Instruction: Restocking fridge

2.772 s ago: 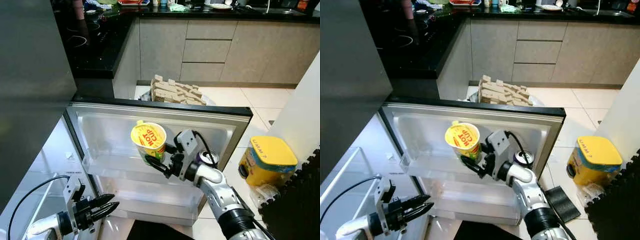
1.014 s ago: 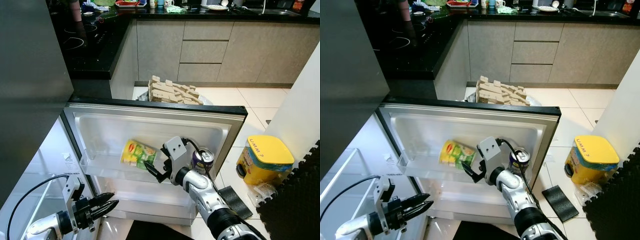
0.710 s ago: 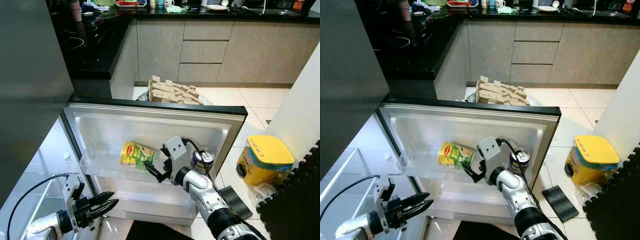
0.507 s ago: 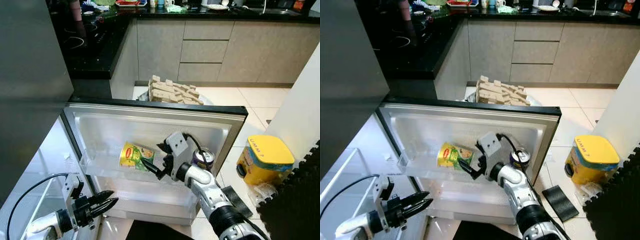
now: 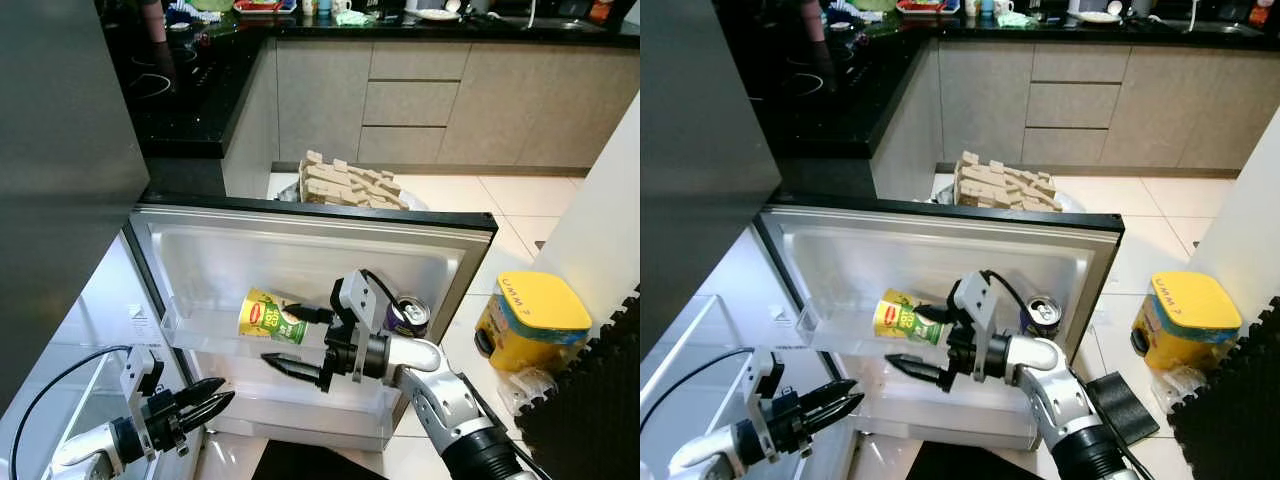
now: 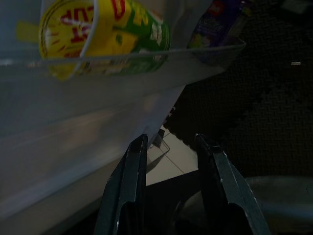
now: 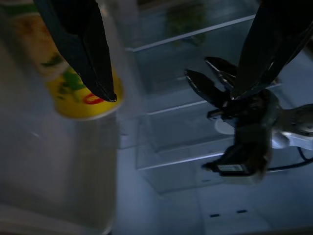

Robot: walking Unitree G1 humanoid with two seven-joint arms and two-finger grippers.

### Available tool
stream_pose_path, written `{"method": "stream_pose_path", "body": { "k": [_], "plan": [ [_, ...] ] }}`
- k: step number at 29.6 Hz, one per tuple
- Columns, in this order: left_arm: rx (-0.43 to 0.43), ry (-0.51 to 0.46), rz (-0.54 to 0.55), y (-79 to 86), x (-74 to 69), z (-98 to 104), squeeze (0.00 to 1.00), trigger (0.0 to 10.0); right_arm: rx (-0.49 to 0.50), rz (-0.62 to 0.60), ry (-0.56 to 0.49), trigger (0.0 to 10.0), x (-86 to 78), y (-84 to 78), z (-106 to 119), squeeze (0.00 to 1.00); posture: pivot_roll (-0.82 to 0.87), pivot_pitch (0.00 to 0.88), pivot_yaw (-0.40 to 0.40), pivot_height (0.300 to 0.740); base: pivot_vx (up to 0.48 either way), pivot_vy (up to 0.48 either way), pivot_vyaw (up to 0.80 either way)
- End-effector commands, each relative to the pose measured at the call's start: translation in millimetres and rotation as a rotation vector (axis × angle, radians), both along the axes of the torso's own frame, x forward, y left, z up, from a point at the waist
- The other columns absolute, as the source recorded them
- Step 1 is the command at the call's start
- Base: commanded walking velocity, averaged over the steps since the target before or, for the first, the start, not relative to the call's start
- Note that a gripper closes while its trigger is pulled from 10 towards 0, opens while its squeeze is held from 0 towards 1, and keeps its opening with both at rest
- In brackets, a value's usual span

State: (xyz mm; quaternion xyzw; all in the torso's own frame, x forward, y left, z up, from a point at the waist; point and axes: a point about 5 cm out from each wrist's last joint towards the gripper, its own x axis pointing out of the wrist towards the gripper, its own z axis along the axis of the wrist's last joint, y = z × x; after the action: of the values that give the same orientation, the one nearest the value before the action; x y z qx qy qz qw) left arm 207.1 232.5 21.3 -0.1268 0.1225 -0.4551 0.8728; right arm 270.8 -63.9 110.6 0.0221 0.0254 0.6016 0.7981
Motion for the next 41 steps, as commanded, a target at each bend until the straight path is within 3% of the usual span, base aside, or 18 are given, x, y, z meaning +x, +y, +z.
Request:
{"method": "stream_pose_path", "body": {
  "k": [1,9,11,16,18,19,24,29,30,33,36,38,41],
  "plan": [
    [0.011,0.044,0.012,5.1,-6.2,-6,0.0,10.0,0.023,0.059,0.004,10.0,-5.8,1.7,7,0.0,-0.07,0.0,-0.027,0.74,0.0,0.0,0.0],
    [0.005,0.101,0.045,2.6,-13.8,-19,0.0,10.0,-0.007,0.034,-0.015,10.0,4.4,1.5,17,0.0,-0.07,0.0,-0.027,0.74,0.0,0.0,0.0],
    [0.008,0.147,0.105,-0.1,-18.7,-30,0.0,10.0,-0.07,-0.004,-0.046,10.0,20.1,1.3,21,0.0,-0.07,0.0,-0.028,0.74,0.0,0.0,0.0],
    [-0.004,0.185,0.119,-2.8,-25.7,-38,0.0,10.0,-0.066,0.007,-0.046,10.0,21.0,-0.7,23,0.0,-0.07,0.0,-0.028,0.74,0.0,0.0,0.0],
    [-0.01,0.199,0.123,-3.7,-28.9,-40,0.0,10.0,-0.072,0.022,-0.038,10.0,18.3,-2.9,21,0.0,-0.06,0.0,-0.032,0.74,0.0,0.0,0.0],
    [-0.015,0.226,0.139,-4.3,-34.5,-45,0.0,10.0,-0.09,0.085,-0.009,10.0,6.9,-9.4,14,0.0,-0.06,0.0,-0.032,0.74,0.0,0.0,0.0],
    [-0.018,0.256,0.154,-5.2,-39.8,-50,0.0,10.0,-0.095,0.224,0.058,10.0,-16.0,-19.2,6,0.0,-0.06,0.0,-0.032,0.74,0.0,0.0,0.0],
    [-0.012,0.275,0.166,-6.6,-41.7,-55,0.0,10.0,-0.119,0.3,0.103,10.0,-27.9,-23.9,-1,0.0,-0.07,0.0,-0.032,0.74,0.0,0.0,0.0],
    [0.012,0.299,0.195,-8.3,-43.9,-60,0.0,10.0,-0.189,0.317,0.174,10.0,-39.6,-34.3,-20,0.0,-0.07,0.0,-0.036,0.74,0.0,0.0,0.0],
    [0.021,0.307,0.21,-8.7,-44.5,-62,0.0,10.0,-0.221,0.31,0.199,10.0,-43.1,-39.0,-28,0.0,-0.07,0.0,-0.037,0.74,0.0,0.0,0.0],
    [0.036,0.343,0.235,-10.5,-50.9,-68,0.0,10.0,-0.352,0.202,0.333,10.0,-51.8,-67.8,-64,0.0,-0.08,0.0,-0.038,0.74,0.0,0.0,0.0],
    [0.036,0.343,0.235,-10.5,-50.9,-68,0.0,10.0,-0.352,0.202,0.333,10.0,-51.8,-67.8,-64,0.0,-0.08,0.0,-0.038,0.74,0.0,0.0,0.0],
    [0.048,0.392,0.287,-11.0,-60.0,-76,0.0,10.0,-0.519,0.006,0.502,10.0,-57.2,-117.8,-100,0.0,-0.08,0.0,-0.038,0.74,0.0,0.0,0.0]
  ]
}}
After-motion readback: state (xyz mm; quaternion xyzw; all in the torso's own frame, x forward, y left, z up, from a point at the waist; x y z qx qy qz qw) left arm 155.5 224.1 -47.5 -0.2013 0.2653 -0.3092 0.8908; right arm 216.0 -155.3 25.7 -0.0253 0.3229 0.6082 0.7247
